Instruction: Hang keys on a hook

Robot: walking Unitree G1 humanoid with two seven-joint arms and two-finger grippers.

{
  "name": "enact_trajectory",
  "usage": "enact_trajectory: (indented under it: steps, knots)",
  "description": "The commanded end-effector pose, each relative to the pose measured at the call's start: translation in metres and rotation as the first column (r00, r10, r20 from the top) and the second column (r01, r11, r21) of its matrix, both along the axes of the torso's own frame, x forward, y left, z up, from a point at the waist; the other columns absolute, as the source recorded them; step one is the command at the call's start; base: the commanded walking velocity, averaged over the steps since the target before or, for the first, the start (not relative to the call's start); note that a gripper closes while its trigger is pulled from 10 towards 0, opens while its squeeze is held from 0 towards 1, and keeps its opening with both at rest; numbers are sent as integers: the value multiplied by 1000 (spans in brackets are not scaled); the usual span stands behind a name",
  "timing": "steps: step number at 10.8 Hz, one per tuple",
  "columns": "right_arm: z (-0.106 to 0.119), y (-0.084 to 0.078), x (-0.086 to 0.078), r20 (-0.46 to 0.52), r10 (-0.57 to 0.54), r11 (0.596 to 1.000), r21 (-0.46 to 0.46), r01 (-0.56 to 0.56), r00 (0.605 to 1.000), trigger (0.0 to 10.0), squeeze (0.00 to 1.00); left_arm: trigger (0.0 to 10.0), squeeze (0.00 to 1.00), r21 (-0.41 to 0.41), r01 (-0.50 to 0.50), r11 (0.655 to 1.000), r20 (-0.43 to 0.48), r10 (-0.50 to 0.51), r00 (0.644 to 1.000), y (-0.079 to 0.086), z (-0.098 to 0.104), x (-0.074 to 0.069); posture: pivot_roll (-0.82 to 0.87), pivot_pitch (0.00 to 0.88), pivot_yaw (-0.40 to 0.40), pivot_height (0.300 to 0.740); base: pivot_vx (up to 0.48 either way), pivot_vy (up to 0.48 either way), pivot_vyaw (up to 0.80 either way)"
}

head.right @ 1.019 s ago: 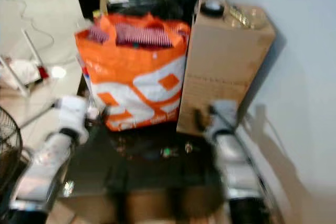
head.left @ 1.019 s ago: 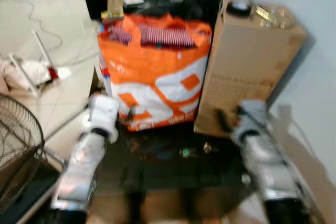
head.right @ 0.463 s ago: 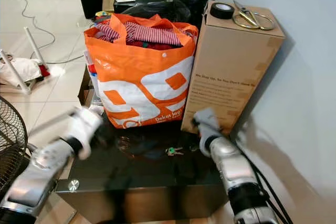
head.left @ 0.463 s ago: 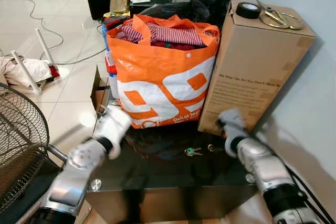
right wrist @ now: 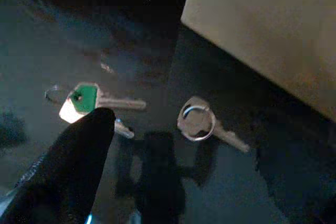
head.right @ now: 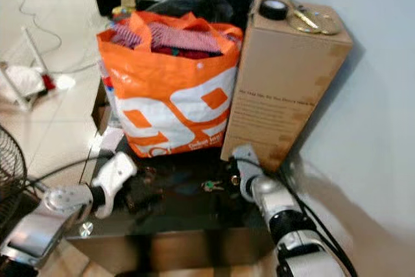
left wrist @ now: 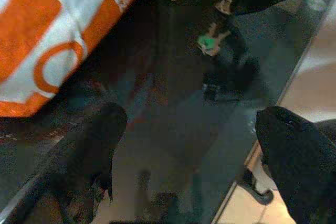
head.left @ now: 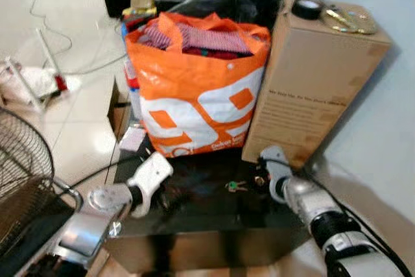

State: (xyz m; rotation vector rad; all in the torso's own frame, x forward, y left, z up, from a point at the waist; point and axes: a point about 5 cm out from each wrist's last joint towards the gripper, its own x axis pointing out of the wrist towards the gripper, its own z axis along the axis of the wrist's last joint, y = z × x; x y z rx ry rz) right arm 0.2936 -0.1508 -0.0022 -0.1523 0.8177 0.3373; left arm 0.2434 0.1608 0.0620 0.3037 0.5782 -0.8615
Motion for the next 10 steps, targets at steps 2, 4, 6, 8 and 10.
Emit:
enact_trajectory:
  steps: [2,4,6,8,10]
  knots:
    - [1,-1,4,8,11,1000,-21,-11,1000,9137,0,10000,561,14,14,1000,-1,-14,1000,-2,0,1,13,0,-94,740,0,0,0]
    - [-1,2,5,0,19,1000,-19,-19,1000,0,0,10000,557,18,20,1000,-12,-19,1000,-1,1,0,20,0,-105,740,0,0,0]
    - [0,7,9,21,-22,1000,3,22,1000,0,0,10000,561,23,23,999,-9,-23,1000,0,3,-1,34,0,-118,740,0,0,0]
    - [2,12,12,52,-69,997,44,67,996,0,0,10000,565,23,18,1000,17,-19,1000,4,12,-2,50,0,-120,740,0,0,0]
    - [-3,14,7,44,-85,995,63,82,995,0,0,10000,565,36,54,998,-6,-53,999,9,19,-17,74,0,-108,740,0,0,0]
